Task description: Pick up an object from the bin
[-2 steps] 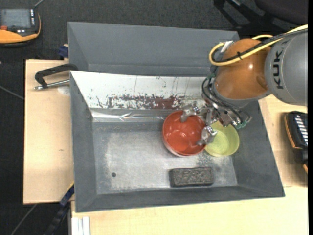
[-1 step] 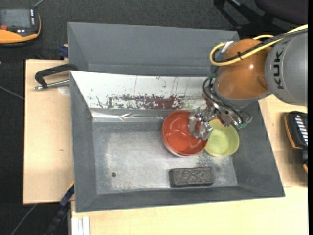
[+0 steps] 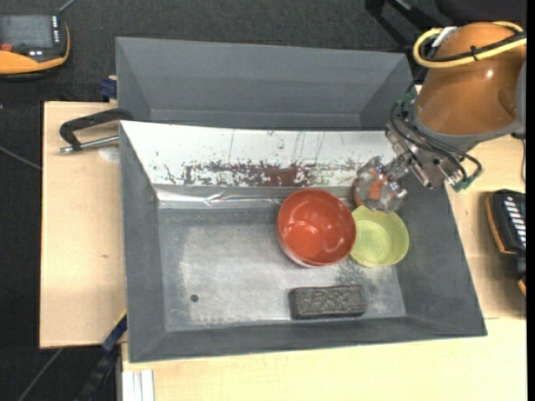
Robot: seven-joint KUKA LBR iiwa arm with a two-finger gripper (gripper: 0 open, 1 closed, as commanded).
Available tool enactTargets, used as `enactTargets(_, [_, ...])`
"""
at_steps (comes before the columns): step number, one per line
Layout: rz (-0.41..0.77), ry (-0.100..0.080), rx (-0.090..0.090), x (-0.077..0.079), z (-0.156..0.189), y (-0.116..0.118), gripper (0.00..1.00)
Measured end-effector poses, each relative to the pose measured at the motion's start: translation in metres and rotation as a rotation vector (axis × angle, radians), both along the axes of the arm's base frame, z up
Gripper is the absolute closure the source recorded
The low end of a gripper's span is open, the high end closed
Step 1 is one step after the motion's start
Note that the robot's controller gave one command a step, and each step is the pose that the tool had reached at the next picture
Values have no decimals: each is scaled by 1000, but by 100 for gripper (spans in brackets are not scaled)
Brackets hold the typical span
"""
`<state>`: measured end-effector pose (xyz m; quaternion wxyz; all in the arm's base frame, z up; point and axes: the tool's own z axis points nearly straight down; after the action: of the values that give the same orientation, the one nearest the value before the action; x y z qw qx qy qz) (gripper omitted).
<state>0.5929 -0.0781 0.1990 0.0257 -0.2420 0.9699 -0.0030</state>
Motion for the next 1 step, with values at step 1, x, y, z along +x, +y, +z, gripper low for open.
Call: enactTargets(1, [95, -8, -3, -53, 51, 54, 100])
